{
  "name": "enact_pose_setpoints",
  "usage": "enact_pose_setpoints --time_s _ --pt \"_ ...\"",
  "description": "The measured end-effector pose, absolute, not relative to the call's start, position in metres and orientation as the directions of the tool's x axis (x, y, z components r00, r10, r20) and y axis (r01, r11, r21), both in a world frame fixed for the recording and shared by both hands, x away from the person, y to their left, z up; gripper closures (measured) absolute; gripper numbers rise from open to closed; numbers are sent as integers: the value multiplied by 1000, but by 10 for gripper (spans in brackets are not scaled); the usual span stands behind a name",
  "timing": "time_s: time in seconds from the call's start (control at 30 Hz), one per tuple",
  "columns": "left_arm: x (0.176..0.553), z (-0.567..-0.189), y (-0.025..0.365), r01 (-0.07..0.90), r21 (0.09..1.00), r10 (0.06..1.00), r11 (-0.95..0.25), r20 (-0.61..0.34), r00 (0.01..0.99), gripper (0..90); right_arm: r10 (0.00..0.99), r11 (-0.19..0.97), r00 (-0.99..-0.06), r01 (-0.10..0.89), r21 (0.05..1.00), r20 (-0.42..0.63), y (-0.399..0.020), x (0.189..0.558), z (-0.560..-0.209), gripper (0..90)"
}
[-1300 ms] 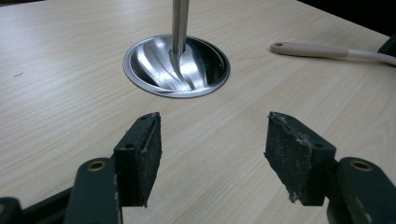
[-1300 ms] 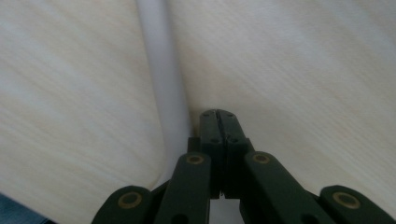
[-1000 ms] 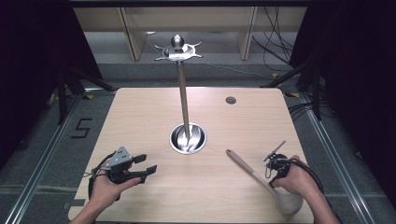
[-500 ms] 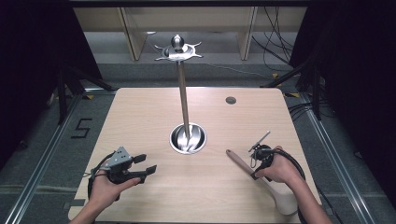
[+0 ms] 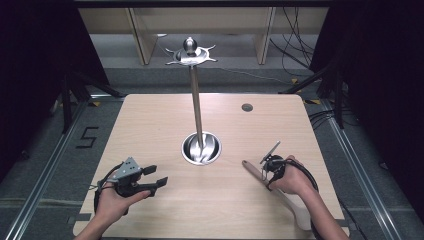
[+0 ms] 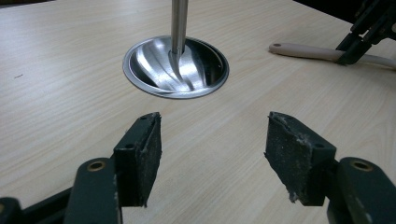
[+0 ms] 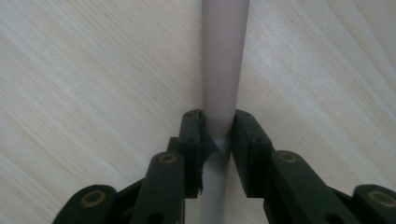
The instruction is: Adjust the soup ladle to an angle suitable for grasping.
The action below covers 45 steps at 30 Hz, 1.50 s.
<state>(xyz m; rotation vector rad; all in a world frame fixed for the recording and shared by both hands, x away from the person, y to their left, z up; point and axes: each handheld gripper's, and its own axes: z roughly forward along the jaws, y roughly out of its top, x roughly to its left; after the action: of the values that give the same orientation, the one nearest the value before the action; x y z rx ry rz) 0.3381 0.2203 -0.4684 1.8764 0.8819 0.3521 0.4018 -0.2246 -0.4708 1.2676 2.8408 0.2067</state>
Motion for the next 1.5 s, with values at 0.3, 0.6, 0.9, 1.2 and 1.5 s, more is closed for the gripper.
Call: enact_pose_setpoints --time_s 0.3,0.6,0.9,1.2,1.5 --pt "338 -468 220 418 875 709 -245 -133 693 355 756 643 -654 752 145 38 -227 400 -472 763" --pt "338 -468 221 410 878 711 -246 -124 692 355 750 648 -660 745 161 37 -228 399 -472 767" --pt "338 -468 220 419 874 711 -246 -131 691 355 788 565 -615 742 361 32 -239 379 -438 768" --pt "339 -469 220 421 871 716 -254 -124 687 355 790 475 -611 662 579 50 -263 359 -418 768" --pt "339 -470 219 429 871 712 -241 -142 688 355 771 404 -634 560 723 60 -290 341 -411 768"
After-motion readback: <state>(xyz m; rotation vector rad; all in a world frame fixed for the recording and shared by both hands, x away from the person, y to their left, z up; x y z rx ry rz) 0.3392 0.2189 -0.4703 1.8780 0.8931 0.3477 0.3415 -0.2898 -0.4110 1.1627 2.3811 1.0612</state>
